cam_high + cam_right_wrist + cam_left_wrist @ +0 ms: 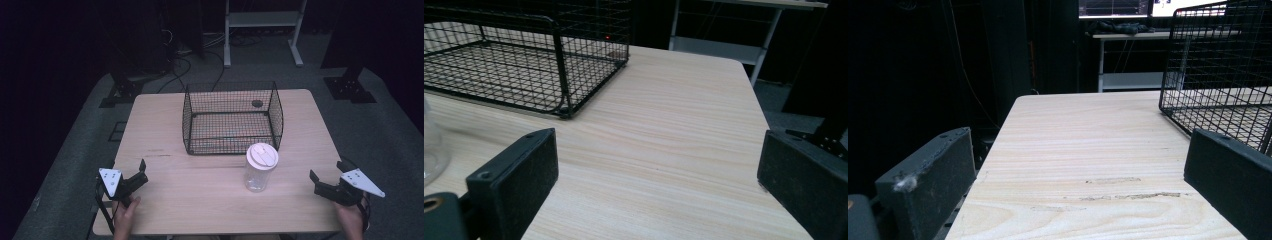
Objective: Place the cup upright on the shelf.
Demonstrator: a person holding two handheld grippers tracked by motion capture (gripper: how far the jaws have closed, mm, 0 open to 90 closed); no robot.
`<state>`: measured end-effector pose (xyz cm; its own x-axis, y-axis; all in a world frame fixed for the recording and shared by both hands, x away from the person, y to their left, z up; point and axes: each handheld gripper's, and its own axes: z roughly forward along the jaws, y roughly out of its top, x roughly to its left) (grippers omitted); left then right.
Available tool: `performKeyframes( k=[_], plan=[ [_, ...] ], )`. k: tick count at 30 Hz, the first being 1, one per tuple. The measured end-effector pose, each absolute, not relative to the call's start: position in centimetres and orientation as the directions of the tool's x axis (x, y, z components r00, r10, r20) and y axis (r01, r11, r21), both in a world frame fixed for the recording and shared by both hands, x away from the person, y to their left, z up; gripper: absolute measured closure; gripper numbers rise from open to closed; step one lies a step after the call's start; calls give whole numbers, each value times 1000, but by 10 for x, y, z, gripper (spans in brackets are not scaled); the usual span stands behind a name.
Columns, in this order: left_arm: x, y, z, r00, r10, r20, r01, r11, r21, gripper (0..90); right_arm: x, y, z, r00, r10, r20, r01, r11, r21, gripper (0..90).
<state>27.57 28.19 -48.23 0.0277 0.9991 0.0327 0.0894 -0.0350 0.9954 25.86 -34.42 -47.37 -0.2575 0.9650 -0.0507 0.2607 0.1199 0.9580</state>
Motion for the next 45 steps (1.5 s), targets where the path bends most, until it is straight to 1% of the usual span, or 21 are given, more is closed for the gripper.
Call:
performKeyframes(
  k=[11, 17, 18, 20, 22, 28, 34, 39, 45],
  plan=[
    [275, 282, -482, 35, 999, 37, 85, -40, 996, 0, 253, -333, -458, -319, 945, -67, 233, 147, 961, 23],
    [275, 281, -482, 36, 999, 38, 83, -41, 996, 0, 245, -326, -450, -356, 931, -75, 219, 162, 962, 23],
    [275, 282, -482, 36, 999, 34, 84, -37, 996, 0, 242, -323, -447, -369, 925, -85, 204, 170, 964, 23],
    [275, 282, -482, 36, 999, 36, 84, -39, 996, 0, 241, -322, -445, -373, 924, -85, 201, 170, 965, 23],
    [275, 281, -482, 36, 999, 39, 84, -42, 996, 0, 237, -318, -440, -399, 914, -73, 189, 160, 969, 23],
    [275, 281, -482, 37, 999, 38, 84, -41, 996, 0, 232, -302, -427, -446, 890, -94, 144, 174, 974, 22],
    [275, 282, -482, 37, 999, 33, 84, -36, 996, 0, 229, -281, -414, -490, 860, -142, 99, 217, 971, 22],
    [275, 282, -482, 38, 999, 36, 83, -39, 996, 0, 229, -269, -408, -518, 842, -150, 83, 224, 971, 22],
    [275, 282, -482, 37, 999, 32, 83, -35, 996, 0, 231, -254, -409, -551, 821, -149, 78, 228, 970, 22]
  ],
)
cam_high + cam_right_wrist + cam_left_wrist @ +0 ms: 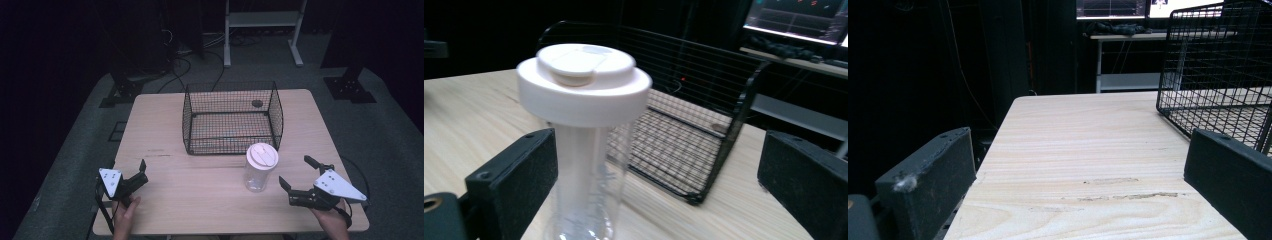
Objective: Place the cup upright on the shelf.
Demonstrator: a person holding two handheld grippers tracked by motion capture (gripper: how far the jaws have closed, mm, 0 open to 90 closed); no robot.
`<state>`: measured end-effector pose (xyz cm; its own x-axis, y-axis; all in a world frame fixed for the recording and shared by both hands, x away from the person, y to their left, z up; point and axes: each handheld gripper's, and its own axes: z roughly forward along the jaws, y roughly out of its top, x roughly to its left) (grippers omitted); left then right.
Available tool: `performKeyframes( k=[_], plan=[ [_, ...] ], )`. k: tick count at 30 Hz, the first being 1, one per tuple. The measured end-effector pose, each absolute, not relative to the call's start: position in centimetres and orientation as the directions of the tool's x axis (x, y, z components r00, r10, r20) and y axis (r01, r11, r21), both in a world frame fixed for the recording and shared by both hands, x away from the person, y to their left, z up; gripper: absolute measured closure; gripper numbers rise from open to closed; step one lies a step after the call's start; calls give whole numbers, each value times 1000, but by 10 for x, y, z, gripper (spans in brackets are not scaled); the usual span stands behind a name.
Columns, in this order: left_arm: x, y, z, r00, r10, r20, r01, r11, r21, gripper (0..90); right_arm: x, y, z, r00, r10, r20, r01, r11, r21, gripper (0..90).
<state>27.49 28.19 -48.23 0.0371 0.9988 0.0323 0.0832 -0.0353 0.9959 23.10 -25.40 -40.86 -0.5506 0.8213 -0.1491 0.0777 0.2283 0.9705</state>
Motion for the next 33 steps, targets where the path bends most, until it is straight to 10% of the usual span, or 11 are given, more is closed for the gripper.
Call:
performKeyframes(
  k=[33],
  plan=[
    [275, 282, -482, 39, 999, 31, 81, -34, 996, 0, 259, -193, -414, -598, 787, -154, 80, 250, 965, 14]
  ],
)
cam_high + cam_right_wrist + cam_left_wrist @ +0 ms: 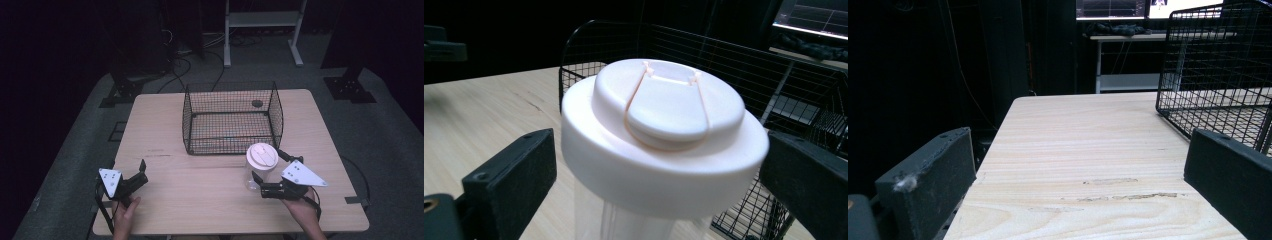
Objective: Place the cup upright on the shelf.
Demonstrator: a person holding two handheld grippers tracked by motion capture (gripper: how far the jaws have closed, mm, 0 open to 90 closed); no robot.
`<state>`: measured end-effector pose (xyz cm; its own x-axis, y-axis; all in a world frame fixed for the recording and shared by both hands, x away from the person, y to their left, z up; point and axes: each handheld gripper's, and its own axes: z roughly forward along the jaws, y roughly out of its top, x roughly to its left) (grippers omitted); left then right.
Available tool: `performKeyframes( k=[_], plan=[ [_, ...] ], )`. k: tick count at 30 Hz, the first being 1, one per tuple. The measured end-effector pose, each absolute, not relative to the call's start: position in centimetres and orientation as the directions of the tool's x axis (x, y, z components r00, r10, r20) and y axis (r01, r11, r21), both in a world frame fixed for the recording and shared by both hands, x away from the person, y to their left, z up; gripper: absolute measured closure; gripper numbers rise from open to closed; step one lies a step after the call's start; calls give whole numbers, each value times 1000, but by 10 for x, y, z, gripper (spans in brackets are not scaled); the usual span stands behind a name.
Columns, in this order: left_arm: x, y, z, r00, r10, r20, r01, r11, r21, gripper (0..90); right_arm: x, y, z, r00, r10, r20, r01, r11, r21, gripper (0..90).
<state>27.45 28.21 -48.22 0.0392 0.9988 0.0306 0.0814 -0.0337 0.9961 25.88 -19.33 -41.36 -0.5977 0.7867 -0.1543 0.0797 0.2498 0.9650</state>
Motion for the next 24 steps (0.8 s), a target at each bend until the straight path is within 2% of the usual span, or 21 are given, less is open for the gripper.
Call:
performKeyframes(
  k=[24],
  plan=[
    [274, 282, -482, 40, 999, 31, 82, -34, 996, 0, 274, -179, -418, -569, 803, -178, 65, 260, 963, 37]
  ],
)
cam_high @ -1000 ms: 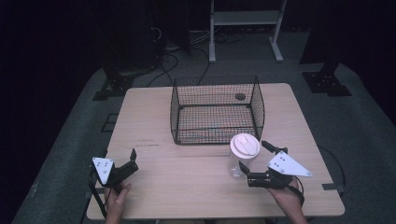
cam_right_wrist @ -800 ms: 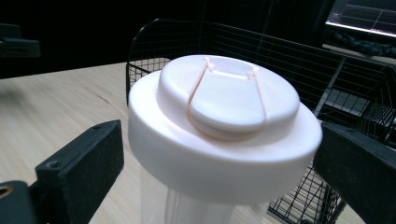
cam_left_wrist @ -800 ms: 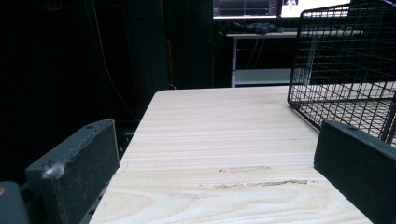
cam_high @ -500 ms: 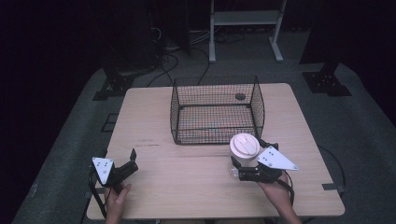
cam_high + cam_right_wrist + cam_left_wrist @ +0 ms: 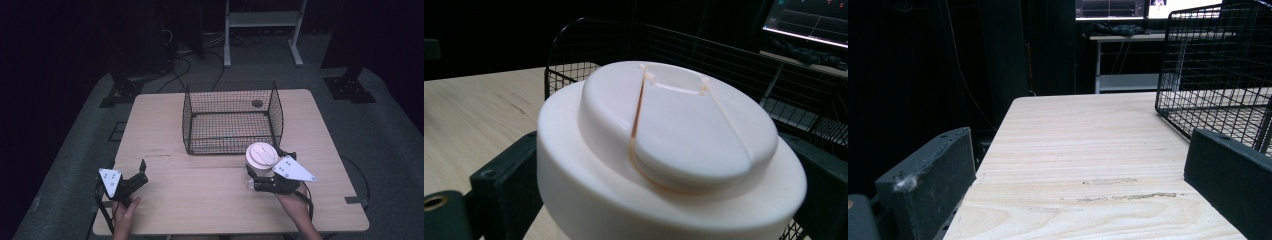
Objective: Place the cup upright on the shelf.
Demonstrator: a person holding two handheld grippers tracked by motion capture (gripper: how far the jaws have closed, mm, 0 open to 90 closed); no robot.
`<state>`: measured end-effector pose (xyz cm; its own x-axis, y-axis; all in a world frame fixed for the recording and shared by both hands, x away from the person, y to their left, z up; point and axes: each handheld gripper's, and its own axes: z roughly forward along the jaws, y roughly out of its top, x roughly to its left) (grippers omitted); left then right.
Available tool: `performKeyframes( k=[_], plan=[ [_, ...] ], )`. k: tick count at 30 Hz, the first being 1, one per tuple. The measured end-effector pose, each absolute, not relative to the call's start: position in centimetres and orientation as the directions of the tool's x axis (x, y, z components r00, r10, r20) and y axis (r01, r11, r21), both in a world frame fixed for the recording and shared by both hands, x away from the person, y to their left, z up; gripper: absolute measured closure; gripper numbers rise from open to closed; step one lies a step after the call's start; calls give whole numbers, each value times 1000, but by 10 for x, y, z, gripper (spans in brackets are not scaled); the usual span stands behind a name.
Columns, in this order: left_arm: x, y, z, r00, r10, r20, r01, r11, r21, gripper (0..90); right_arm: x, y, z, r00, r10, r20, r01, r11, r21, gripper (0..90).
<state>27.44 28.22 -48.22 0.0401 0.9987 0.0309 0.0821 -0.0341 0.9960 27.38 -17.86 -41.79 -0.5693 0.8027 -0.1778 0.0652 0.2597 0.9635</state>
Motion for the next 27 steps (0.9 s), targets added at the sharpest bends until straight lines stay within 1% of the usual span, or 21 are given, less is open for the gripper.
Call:
performKeyframes(
  k=[5, 9, 27],
  plan=[
    [274, 282, -482, 41, 999, 32, 81, -36, 996, 0, 274, -178, -417, -572, 800, -182, 65, 266, 962, 39],
    [275, 282, -482, 40, 999, 29, 82, -32, 996, 0, 274, -175, -413, -576, 791, -205, 57, 290, 955, 40],
    [275, 283, -482, 42, 999, 26, 82, -29, 996, 0, 283, -174, -376, -608, 771, -192, 29, 262, 965, 40]
  ],
)
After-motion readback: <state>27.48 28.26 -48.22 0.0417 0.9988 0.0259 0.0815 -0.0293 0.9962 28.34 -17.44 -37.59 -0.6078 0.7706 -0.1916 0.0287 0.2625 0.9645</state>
